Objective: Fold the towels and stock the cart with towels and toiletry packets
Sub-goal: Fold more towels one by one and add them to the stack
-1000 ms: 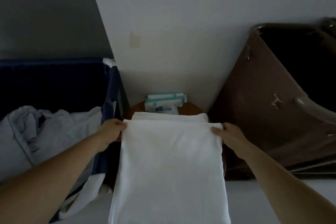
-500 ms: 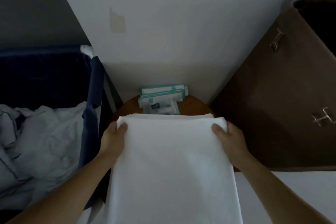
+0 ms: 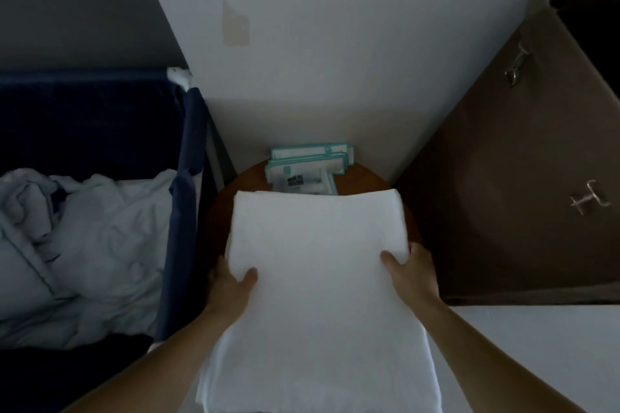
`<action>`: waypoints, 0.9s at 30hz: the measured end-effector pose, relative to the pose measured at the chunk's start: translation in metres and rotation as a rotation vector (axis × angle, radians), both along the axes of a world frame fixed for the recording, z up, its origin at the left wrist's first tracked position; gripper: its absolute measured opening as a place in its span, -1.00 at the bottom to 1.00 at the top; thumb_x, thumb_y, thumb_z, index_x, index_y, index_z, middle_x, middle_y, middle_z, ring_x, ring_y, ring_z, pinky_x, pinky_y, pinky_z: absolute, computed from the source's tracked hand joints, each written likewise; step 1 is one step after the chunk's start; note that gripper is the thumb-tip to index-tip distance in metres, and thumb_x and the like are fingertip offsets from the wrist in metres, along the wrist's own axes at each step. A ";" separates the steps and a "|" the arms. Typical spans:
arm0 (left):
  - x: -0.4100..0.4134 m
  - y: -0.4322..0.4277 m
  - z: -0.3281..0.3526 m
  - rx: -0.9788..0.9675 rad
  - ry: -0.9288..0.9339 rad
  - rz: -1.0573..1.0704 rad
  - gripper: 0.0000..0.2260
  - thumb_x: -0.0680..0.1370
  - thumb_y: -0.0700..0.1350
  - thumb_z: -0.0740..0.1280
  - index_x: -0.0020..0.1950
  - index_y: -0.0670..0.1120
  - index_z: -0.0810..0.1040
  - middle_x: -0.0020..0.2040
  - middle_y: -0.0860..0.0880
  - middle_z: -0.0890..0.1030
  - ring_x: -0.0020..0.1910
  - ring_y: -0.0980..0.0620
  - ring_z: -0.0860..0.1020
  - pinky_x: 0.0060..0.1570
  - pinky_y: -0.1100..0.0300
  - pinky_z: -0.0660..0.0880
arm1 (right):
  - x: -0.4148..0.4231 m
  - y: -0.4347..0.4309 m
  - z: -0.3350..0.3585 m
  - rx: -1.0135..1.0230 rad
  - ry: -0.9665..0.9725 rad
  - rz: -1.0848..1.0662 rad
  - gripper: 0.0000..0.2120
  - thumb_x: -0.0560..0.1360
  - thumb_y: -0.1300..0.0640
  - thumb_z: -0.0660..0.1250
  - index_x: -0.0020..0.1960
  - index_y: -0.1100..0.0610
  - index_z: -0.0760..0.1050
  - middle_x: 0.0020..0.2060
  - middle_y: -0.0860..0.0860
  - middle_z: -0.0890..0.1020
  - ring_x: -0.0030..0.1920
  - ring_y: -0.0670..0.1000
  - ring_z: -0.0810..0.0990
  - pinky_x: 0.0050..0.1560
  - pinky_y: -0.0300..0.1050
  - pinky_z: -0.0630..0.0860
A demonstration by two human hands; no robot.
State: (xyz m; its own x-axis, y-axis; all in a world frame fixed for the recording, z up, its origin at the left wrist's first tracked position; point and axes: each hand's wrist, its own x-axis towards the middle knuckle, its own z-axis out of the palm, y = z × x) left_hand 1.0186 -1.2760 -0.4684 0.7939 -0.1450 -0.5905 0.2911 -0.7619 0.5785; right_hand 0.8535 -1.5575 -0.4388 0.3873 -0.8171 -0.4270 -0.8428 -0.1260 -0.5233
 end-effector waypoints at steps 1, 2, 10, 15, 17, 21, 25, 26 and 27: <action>-0.013 0.008 -0.002 0.009 0.001 0.019 -0.27 0.60 0.01 0.35 0.61 -0.19 0.04 0.53 -0.23 0.26 0.46 -0.21 0.30 0.38 0.04 0.29 | -0.011 0.008 -0.001 0.015 0.025 -0.002 -0.42 0.46 -0.16 0.41 0.30 0.21 0.43 0.14 0.14 0.57 0.09 0.20 0.59 0.10 0.16 0.58; -0.025 0.015 -0.004 0.017 -0.001 0.033 -0.30 0.60 0.00 0.35 0.60 -0.23 0.07 0.51 -0.25 0.29 0.44 -0.22 0.33 0.37 0.04 0.30 | -0.023 0.015 -0.002 0.033 0.056 -0.001 -0.40 0.48 -0.18 0.39 0.32 0.21 0.41 0.17 0.15 0.55 0.12 0.21 0.57 0.12 0.14 0.57; -0.061 0.052 0.000 0.245 0.019 -0.082 -0.38 0.63 0.17 0.21 0.44 -0.33 0.31 0.37 -0.31 0.46 0.29 -0.28 0.48 0.15 0.03 0.41 | -0.100 0.073 0.009 0.060 0.165 -0.018 -0.42 0.55 -0.22 0.24 0.43 0.09 0.27 0.30 0.09 0.45 0.19 0.17 0.52 0.14 0.15 0.54; -0.071 0.072 0.003 0.315 0.022 -0.163 -0.27 0.60 0.30 0.11 0.42 -0.33 0.35 0.35 -0.28 0.49 0.25 -0.26 0.51 0.03 0.06 0.38 | -0.118 0.094 0.016 0.050 0.189 -0.090 -0.48 0.58 -0.23 0.17 0.31 0.16 0.32 0.15 0.12 0.57 0.06 0.20 0.58 0.07 0.12 0.55; -0.082 0.082 0.004 0.275 0.066 -0.169 -0.26 0.60 0.31 0.10 0.43 -0.33 0.35 0.37 -0.27 0.47 0.27 -0.24 0.49 0.03 0.10 0.37 | -0.120 0.098 0.016 0.091 0.208 -0.118 -0.44 0.58 -0.25 0.14 0.32 0.19 0.31 0.16 0.16 0.57 0.08 0.23 0.58 0.10 0.14 0.55; -0.094 0.088 0.011 0.115 0.128 -0.095 -0.25 0.57 0.31 0.20 0.47 -0.30 0.32 0.38 -0.25 0.47 0.22 -0.24 0.52 0.00 0.05 0.55 | -0.121 0.094 0.014 0.154 0.163 -0.139 -0.38 0.57 -0.27 0.14 0.37 0.21 0.36 0.13 0.16 0.56 0.06 0.21 0.57 -0.06 0.08 0.60; -0.080 0.084 0.028 0.018 0.157 0.015 -0.22 0.49 0.33 0.33 0.46 -0.25 0.37 0.31 -0.20 0.54 -0.04 -0.12 0.57 -0.40 0.20 0.41 | -0.111 0.082 0.017 0.073 0.001 -0.147 -0.43 0.55 -0.26 0.17 0.25 0.20 0.48 -0.12 0.02 0.56 -0.14 0.09 0.55 -0.11 -0.03 0.48; -0.077 0.085 0.029 -0.007 0.166 0.038 -0.23 0.48 0.32 0.36 0.45 -0.24 0.39 0.29 -0.18 0.56 -0.13 -0.06 0.55 -0.38 0.21 0.40 | -0.111 0.081 0.016 0.032 -0.039 -0.156 -0.45 0.55 -0.26 0.15 0.18 0.20 0.50 -0.16 0.01 0.56 -0.19 0.06 0.54 -0.12 -0.03 0.46; -0.076 0.087 0.027 -0.023 0.177 0.048 -0.25 0.47 0.30 0.39 0.44 -0.22 0.41 0.29 -0.17 0.56 -0.16 -0.03 0.52 -0.36 0.21 0.40 | -0.113 0.081 0.014 0.013 -0.050 -0.163 -0.47 0.54 -0.26 0.14 0.13 0.19 0.50 -0.17 0.02 0.57 -0.22 0.05 0.52 -0.14 -0.03 0.44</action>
State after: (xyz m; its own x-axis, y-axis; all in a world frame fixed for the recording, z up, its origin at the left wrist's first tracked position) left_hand 0.9430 -1.1894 -0.4410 0.6841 -0.1246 -0.7187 0.4255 -0.7321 0.5320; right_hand 0.7409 -1.4769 -0.4247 0.2710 -0.8653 -0.4216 -0.8242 0.0176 -0.5660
